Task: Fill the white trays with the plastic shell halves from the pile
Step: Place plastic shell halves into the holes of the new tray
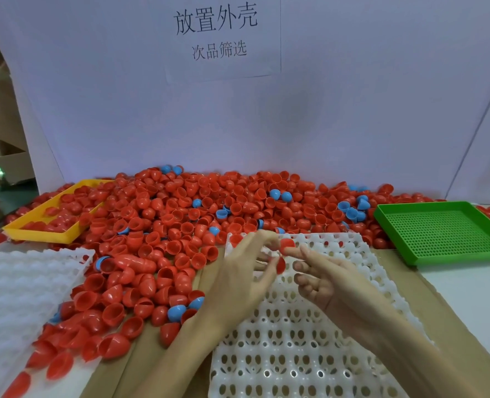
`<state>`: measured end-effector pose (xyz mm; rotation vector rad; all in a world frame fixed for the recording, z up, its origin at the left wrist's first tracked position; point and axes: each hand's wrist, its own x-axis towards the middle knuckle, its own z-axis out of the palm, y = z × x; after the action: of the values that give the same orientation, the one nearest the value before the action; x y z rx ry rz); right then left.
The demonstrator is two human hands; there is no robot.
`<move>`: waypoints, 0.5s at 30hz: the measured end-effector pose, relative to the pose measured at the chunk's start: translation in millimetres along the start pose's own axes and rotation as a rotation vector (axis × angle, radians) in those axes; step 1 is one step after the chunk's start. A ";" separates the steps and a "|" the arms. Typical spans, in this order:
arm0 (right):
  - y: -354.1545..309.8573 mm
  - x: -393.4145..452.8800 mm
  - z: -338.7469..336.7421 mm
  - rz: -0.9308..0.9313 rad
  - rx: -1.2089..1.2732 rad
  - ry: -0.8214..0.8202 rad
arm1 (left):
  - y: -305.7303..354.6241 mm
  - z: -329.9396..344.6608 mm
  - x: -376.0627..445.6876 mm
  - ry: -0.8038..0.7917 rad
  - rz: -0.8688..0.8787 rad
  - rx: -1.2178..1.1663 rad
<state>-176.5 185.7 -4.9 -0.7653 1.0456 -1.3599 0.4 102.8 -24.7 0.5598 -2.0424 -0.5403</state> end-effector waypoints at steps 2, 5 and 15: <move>-3.7 0.7 -1.5 -0.024 -0.007 0.027 | -11.3 -3.0 5.1 0.068 -0.176 -0.051; -6.6 1.9 -3.3 0.013 0.019 0.082 | -28.7 -7.1 16.4 0.161 -0.318 -0.029; -6.4 2.0 -4.3 0.079 0.096 0.091 | -48.8 11.7 27.0 -0.237 -0.165 0.413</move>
<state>-183.2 183.6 -1.0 -0.5899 1.0634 -1.3768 -13.8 49.9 -40.3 0.9526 -2.3652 -0.2872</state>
